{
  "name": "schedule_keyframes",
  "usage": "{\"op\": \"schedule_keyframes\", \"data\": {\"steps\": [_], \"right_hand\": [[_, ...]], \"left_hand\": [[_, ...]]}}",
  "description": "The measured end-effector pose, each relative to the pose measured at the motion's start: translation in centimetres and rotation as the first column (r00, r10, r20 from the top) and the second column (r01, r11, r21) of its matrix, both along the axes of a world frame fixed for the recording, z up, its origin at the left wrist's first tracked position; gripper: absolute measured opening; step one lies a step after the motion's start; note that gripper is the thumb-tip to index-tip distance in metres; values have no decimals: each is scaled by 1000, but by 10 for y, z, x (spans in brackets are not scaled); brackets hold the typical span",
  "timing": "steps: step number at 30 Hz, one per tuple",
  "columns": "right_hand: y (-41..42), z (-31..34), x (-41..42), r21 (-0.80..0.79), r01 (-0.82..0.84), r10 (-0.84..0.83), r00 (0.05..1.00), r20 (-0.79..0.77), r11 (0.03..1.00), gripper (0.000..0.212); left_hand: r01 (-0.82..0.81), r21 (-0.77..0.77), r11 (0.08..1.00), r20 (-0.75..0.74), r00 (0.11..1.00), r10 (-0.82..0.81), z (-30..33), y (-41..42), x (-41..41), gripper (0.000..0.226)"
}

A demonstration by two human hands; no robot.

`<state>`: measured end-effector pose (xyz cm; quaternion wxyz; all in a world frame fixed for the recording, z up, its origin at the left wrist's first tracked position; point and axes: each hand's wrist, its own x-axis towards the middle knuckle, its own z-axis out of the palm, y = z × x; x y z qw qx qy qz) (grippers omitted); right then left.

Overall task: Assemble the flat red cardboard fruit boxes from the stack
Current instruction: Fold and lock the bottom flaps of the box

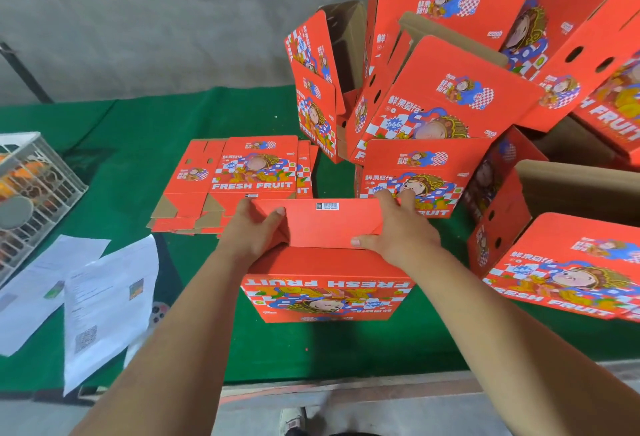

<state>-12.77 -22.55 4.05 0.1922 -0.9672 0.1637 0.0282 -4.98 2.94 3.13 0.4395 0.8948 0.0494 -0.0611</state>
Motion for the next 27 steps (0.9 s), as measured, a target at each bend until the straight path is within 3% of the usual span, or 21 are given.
{"op": "schedule_keyframes", "data": {"steps": [3, 5, 8, 9, 11, 12, 14, 15, 18, 21, 24, 27], "right_hand": [[-5, 3, -10, 180, -74, 67, 997, 47, 981, 97], [-5, 9, -21, 446, -26, -12, 997, 82, 894, 105], [-7, 29, -10, 811, 154, -357, 932, 71, 564, 95], [-16, 35, -12, 877, 146, -373, 927, 40, 457, 79], [-35, 35, -11, 945, 179, -340, 937, -79, 275, 28], [-35, 37, -9, 949, 220, -260, 953, -158, 228, 25], [-34, 33, -14, 949, 300, -183, 943, -279, 97, 27], [-34, 26, -24, 958, 275, -151, 954, -261, 79, 30], [-38, 5, -30, 957, 162, -145, 981, -129, 242, 47], [-44, -2, -39, 964, 81, -84, 995, -62, 252, 60], [-54, -19, -55, 940, -29, 46, 999, 14, 340, 73], [-52, -34, -66, 862, 22, -14, 1000, -17, 506, 70]], "left_hand": [[-38, -220, 975, -87, 996, 20, 7, 2, -8, 69], [-118, -425, 897, -206, 978, 31, 17, 7, -15, 59], [-226, -506, 832, -219, 967, 130, 30, 12, -22, 41], [-257, -523, 813, -197, 964, 178, 29, 13, -23, 32], [-266, -594, 759, -162, 964, 211, 27, 11, -32, 10], [-253, -630, 734, -141, 967, 212, 25, 9, -38, 7], [-182, -725, 664, -77, 980, 184, 18, 7, -48, 26], [-156, -765, 624, -65, 984, 167, 12, 8, -52, 37], [-198, -814, 546, -241, 970, -8, 5, 17, -60, 69], [-173, -766, 619, -435, 848, -302, -5, 22, -69, 51], [-175, -730, 661, -346, 928, -137, -32, 21, -75, 57], [-9, -659, 752, -184, 971, -149, -51, 24, -79, 66]]}}
